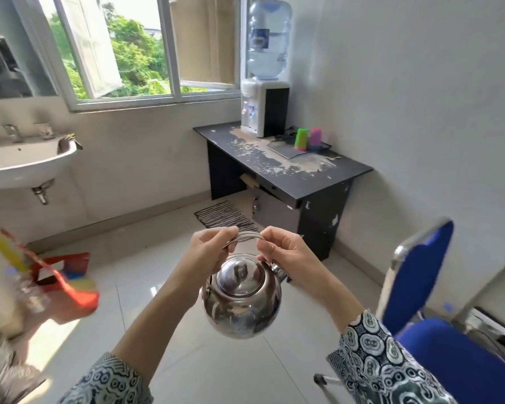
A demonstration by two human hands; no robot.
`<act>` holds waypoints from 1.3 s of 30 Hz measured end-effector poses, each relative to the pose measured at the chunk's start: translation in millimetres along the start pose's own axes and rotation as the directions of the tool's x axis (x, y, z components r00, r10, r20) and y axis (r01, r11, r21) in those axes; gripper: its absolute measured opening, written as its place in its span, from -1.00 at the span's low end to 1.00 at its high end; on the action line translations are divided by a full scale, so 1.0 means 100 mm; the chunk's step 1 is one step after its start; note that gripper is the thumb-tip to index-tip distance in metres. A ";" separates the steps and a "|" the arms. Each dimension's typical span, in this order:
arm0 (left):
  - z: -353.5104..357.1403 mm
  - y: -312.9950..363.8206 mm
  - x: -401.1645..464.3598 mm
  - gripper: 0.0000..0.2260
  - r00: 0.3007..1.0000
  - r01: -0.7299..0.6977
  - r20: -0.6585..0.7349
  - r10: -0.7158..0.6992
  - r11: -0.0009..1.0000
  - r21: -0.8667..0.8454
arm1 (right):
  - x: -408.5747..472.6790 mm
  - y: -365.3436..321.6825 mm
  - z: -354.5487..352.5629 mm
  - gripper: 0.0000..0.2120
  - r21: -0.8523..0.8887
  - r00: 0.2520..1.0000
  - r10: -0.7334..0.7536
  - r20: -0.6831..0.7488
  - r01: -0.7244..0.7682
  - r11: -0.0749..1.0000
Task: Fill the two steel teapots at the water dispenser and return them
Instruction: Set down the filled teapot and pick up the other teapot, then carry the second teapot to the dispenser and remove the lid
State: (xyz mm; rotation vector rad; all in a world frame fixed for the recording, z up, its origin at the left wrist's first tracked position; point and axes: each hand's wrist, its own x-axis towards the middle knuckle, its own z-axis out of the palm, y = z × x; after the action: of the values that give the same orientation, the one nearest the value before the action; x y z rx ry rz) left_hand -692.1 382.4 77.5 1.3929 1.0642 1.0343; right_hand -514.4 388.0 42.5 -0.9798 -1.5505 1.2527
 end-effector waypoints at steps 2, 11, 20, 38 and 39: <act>-0.16 0.00 0.44 -0.60 1.000 -0.015 0.017 0.014 1.000 0.026 | 0.48 0.07 -0.10 -0.82 0.003 1.000 -0.008 0.002 0.008 1.000; -0.74 0.04 2.39 -0.63 0.997 -0.075 0.033 0.072 0.991 0.112 | 2.43 0.29 -0.56 -0.78 0.044 0.999 0.007 -0.044 -0.005 0.999; -1.35 -0.22 4.52 -0.60 0.993 -0.094 0.085 0.082 0.984 0.151 | 4.35 0.74 -0.93 -0.84 0.152 0.989 0.049 -0.141 -0.028 0.988; -2.35 -0.50 8.62 -0.69 0.971 -0.123 0.232 0.059 0.954 0.273 | 8.08 1.47 -1.82 -0.85 0.387 0.938 0.139 -0.317 -0.006 0.922; -2.38 -0.56 8.86 -0.68 0.972 -0.118 0.227 0.053 0.951 0.284 | 8.29 1.55 -1.89 -0.85 0.375 0.938 0.140 -0.318 -0.011 0.927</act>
State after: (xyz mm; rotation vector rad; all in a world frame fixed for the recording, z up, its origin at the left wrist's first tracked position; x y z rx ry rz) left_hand -723.0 1300.6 71.1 1.7660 1.0315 0.7817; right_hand -569.8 1250.7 37.3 -0.9549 -0.9723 1.2907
